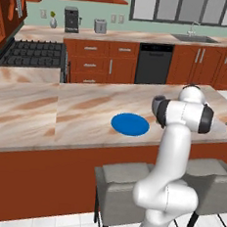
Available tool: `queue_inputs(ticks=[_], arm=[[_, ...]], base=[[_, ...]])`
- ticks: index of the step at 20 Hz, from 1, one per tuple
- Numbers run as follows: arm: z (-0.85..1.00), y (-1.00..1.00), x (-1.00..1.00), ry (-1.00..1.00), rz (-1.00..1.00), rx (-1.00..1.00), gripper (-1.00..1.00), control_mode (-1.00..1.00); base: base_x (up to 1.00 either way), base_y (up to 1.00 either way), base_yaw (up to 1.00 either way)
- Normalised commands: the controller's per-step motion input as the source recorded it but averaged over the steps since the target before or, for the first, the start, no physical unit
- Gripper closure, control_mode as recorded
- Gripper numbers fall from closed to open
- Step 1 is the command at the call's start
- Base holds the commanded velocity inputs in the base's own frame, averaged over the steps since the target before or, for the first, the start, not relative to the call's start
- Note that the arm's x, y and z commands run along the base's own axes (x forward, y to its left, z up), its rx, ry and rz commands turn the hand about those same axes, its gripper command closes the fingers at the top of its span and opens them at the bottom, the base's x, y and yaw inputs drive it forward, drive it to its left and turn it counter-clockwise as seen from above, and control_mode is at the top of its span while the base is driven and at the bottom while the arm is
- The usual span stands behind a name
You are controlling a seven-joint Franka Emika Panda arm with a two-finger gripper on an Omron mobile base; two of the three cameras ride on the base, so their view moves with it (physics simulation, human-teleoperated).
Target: Retrieve the wine glasses from the counter and place one next to each plate.
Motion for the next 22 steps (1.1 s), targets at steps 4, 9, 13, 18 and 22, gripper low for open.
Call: queue_inputs(ticks=[4, 9, 13, 18, 22], arm=[[-0.28, -0.17, 0.15, 0.00, 0.00, 0.01, 1.00, -1.00], [-0.26, -0.05, 0.22, 0.00, 0.00, 0.01, 1.00, -1.00], [-0.23, 0.00, 0.32, 0.00, 0.00, 0.00, 1.00, -1.00], [-0.24, 0.00, 0.35, 0.00, 0.00, 0.00, 1.00, -1.00], [-0.28, 0.00, 0.34, 0.00, 0.00, 0.00, 1.00, -1.00]], base=[[0.00, 0.00, 0.00], [0.00, 0.00, 0.00], [0.00, 0.00, 0.00], [0.00, 0.00, 0.00], [0.00, 0.00, 0.00]])
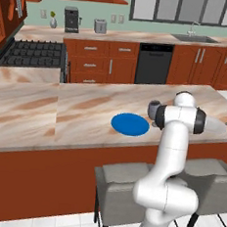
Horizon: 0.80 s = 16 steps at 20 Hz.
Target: Retrieve the wine glasses from the counter and place one next to each plate.
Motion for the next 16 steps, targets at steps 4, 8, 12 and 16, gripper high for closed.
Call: queue_inputs(ticks=[4, 8, 12, 16], arm=[[-0.26, 0.00, 0.36, 0.00, 0.00, 0.00, 1.00, -1.00], [-0.26, 0.00, 0.36, 0.00, 0.00, 0.00, 1.00, -1.00], [-0.31, -0.08, 0.34, 0.00, 0.00, 0.00, -1.00, -1.00], [-0.34, -0.27, 0.03, 0.00, 0.04, 0.00, -1.00, -1.00]], base=[[0.00, 0.00, 0.00], [0.00, 0.00, 0.00], [0.00, 0.00, 0.00], [0.00, 0.00, 0.00]])
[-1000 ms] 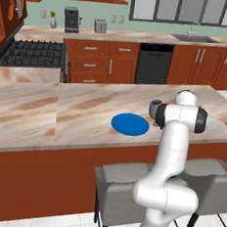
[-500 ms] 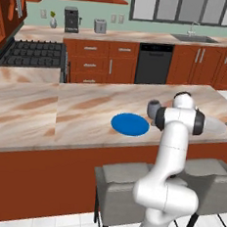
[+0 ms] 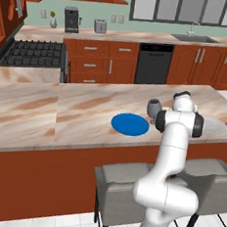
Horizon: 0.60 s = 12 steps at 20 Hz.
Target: Retrieve the wine glasses from the counter and place one next to each plate.
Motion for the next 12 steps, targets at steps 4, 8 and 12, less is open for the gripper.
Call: queue_inputs(ticks=[4, 8, 12], arm=[[-0.31, -0.35, 0.00, -0.01, 0.05, 0.00, -1.00, -1.00], [-0.29, -0.36, 0.05, 0.00, 0.02, 0.00, -1.00, -1.00], [-0.27, -0.50, 0.03, 0.00, 0.00, 0.00, -1.00, -1.00]], base=[[0.00, 0.00, 0.00], [0.00, 0.00, 0.00], [0.00, 0.00, 0.00]])
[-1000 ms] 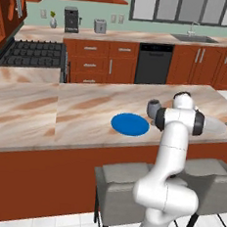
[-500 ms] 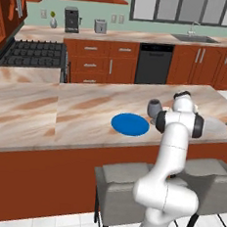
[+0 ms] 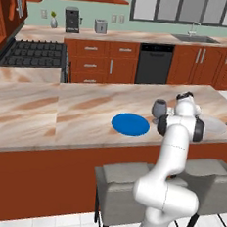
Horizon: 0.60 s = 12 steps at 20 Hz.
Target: Retrieve the wine glasses from the counter and place one next to each plate.
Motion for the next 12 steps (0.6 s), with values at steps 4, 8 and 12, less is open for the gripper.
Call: queue_inputs(ticks=[4, 8, 12], arm=[[0.01, -0.42, 0.01, 0.00, 0.00, 0.00, -1.00, -1.00], [0.01, -0.15, 0.00, 0.00, 0.00, 0.00, -1.00, -1.00], [-0.02, 0.00, -0.02, 0.01, 0.00, 0.00, -1.00, -1.00]], base=[[0.00, 0.00, 0.00], [0.00, 0.00, 0.00], [0.00, 0.00, 0.00]])
